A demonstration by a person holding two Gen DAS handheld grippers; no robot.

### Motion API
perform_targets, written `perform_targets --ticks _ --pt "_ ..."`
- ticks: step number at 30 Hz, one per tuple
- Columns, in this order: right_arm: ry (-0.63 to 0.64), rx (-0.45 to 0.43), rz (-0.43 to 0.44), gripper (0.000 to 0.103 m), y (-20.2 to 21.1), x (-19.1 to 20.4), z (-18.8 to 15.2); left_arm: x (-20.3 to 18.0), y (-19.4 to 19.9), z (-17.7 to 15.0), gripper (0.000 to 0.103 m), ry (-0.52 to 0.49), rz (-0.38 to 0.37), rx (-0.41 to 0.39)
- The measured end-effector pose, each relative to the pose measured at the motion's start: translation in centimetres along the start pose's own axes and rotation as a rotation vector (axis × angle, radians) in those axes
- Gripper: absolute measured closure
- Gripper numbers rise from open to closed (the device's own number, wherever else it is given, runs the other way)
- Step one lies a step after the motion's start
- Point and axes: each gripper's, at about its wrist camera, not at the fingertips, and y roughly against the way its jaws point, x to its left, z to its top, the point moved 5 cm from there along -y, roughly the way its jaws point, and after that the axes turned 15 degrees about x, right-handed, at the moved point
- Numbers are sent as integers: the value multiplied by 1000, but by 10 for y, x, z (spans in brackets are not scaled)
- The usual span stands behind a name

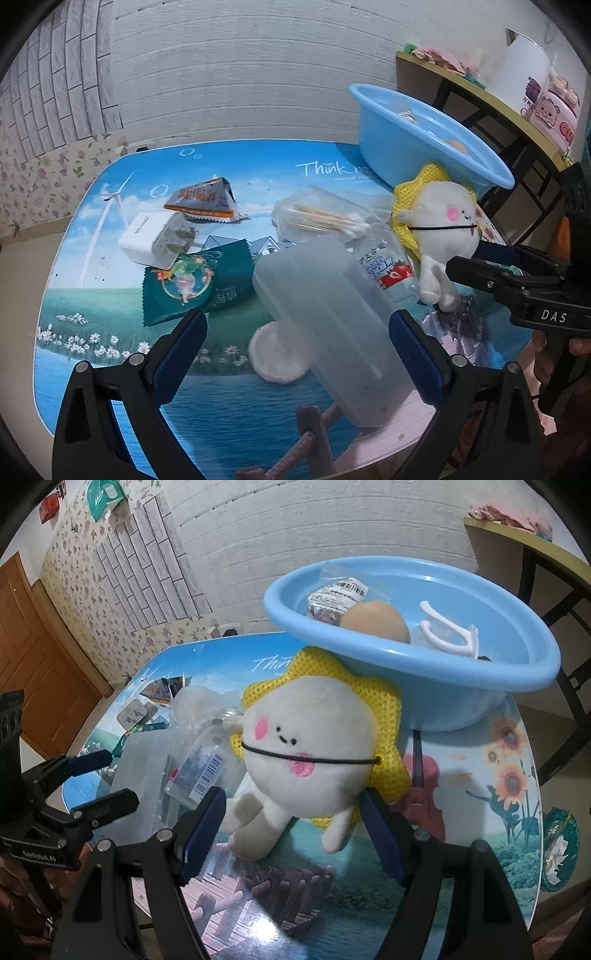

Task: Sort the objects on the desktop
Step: 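Grasp the translucent plastic box with the left gripper while the right gripper grasps the white plush toy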

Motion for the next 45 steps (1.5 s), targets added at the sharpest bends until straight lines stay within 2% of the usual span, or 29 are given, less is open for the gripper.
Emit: perform_targets --ticks 4,7,9,12,28,39,43,45 --pt "3 -7 8 29 0 0 0 -3 0 -2 4 -5 -13 5" --pt "5 -16 -8 40 3 -2 -1 -7 -1 -5 4 -17 -22 8" --pt "3 -19 -16 54 4 -5 -1 -8 0 -6 4 -22 -30 10" --pt "-8 -20 0 60 4 -10 -1 -11 1 -9 4 -28 -33 11" --pt "-5 -52 12 66 18 -10 -7 -23 5 -14 4 -53 -43 9" --pt "3 -65 17 70 23 -14 -14 -15 9 -19 4 -16 -52 -6" --pt "-16 -62 31 68 23 -17 -14 -16 9 -19 4 -11 -67 -1" --pt "-17 -59 30 55 22 -16 -14 -21 9 -17 4 -25 -70 -3"
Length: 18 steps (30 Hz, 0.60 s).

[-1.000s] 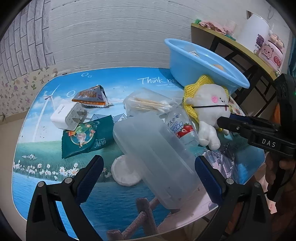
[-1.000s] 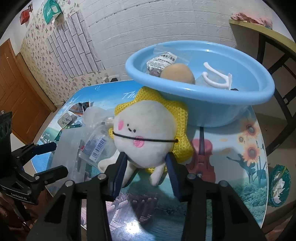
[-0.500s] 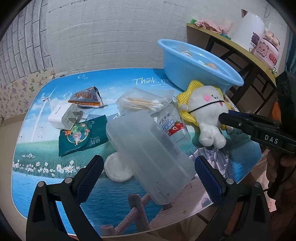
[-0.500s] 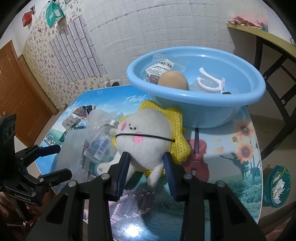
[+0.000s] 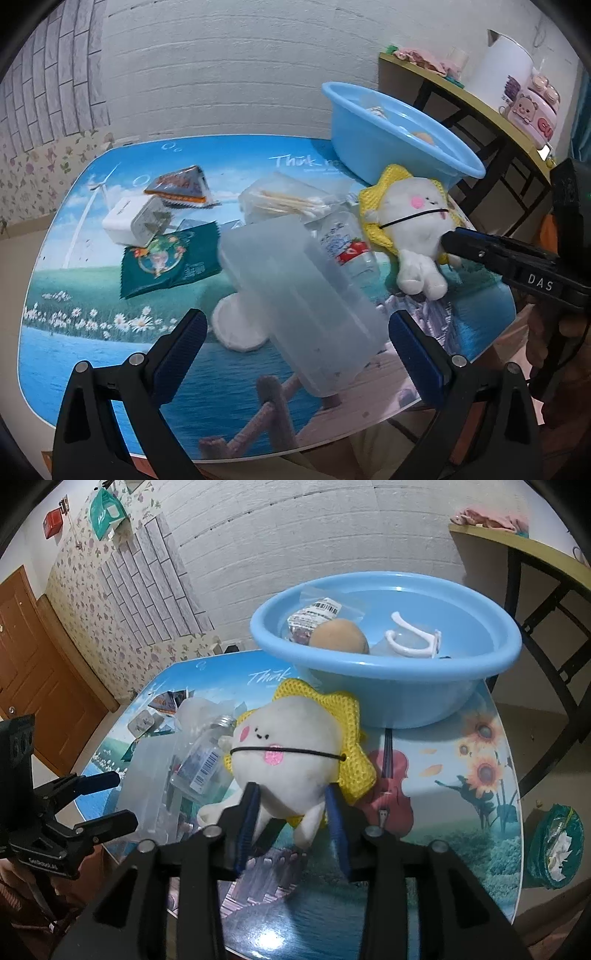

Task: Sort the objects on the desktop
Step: 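Grasp the translucent plastic box with the left gripper while the right gripper grasps the white plush toy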

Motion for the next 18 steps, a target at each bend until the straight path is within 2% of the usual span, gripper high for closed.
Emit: perform_targets --ticks 3,4,6,14,18 --pt "-10 4 24 35 -2 2 0 -9 -4 4 4 -25 1 8" --pt "-10 6 34 31 -3 3 1 -12 -7 5 4 -32 6 10" --pt "-7 15 34 16 -6 5 2 -17 -12 9 4 -43 19 19" --pt "32 17 -36 13 -19 15 14 -26 -36 20 4 -51 121 72" --pt "59 37 -86 12 -28 17 17 -29 -40 23 4 -66 151 64"
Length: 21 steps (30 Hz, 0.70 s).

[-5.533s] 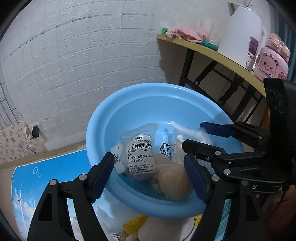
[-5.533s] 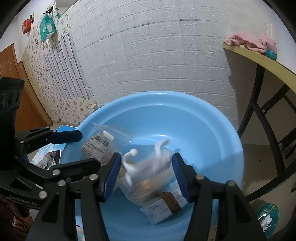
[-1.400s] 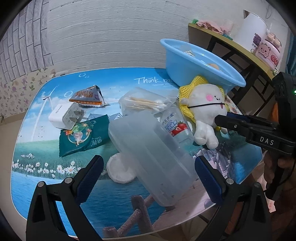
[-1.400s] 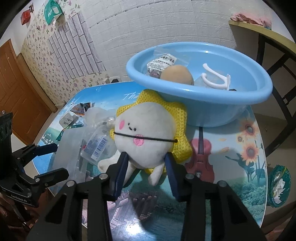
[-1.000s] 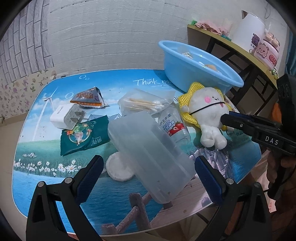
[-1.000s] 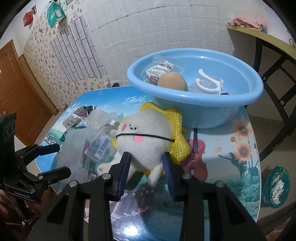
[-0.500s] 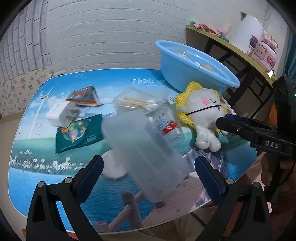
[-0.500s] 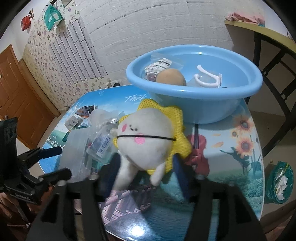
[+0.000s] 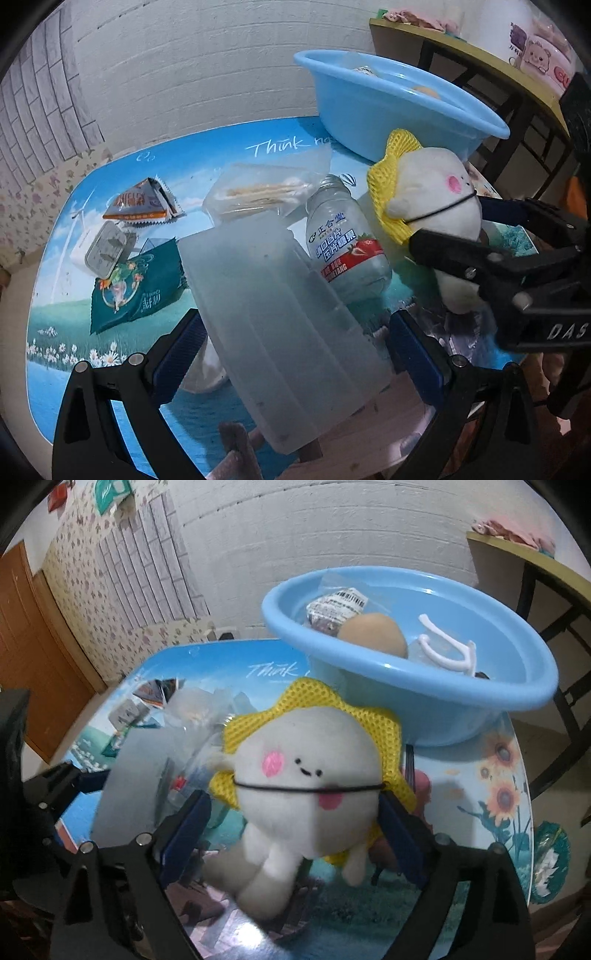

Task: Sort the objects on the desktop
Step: 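Grasp the translucent plastic box with the left gripper while the right gripper grasps the white plush toy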

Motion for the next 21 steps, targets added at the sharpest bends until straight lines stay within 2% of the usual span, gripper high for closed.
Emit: perform_targets --ticks 1,2,3,5,8,21 --pt "10 -2 0 13 -1 0 -1 1 1 0 4 5 -10 -6" --pt "13 -9 4 21 0 -1 -2 2 2 -1 9 9 -17 -11" --pt "11 -17 13 35 2 -3 -2 4 4 -1 16 9 -8 -17" --pt "-4 -16 49 37 4 -10 -3 6 6 -1 30 11 -21 -18" --pt "-11 -18 66 39 8 -14 -5 9 8 -2 37 13 -24 -16" --pt "40 -37 75 40 32 -14 -15 38 32 -8 41 77 -15 -65"
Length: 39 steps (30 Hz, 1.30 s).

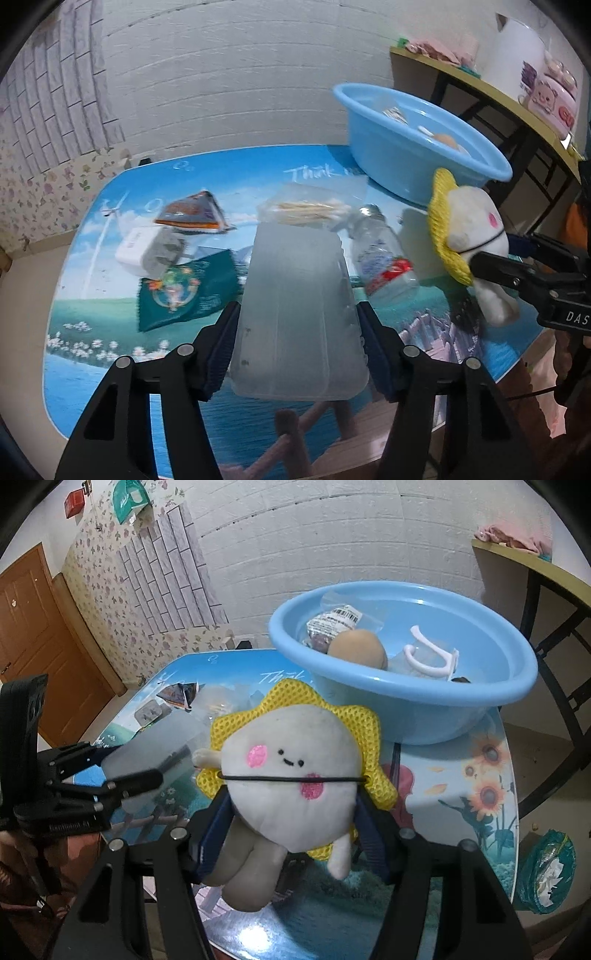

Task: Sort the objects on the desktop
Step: 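Grasp the translucent plastic box with the left gripper while the right gripper grasps the white plush toy, then carry the plastic box and plush toy into the basin and open both grippers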

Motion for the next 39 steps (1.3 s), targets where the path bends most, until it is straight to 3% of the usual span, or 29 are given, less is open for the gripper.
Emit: perform_targets --ticks 12,28,32,39 --pt "-5 30 -31 40 -10 -3 -7 27 -6 -8 41 62 2 1" --pt "8 36 -74 31 -19 1 -1 23 -22 -8 42 29 4 -3" --pt "5 20 -49 41 -16 1 -1 25 -11 -7 42 36 -1 -33" --pt "91 -51 1 42 7 23 -2 30 21 0 42 62 -16 -98"
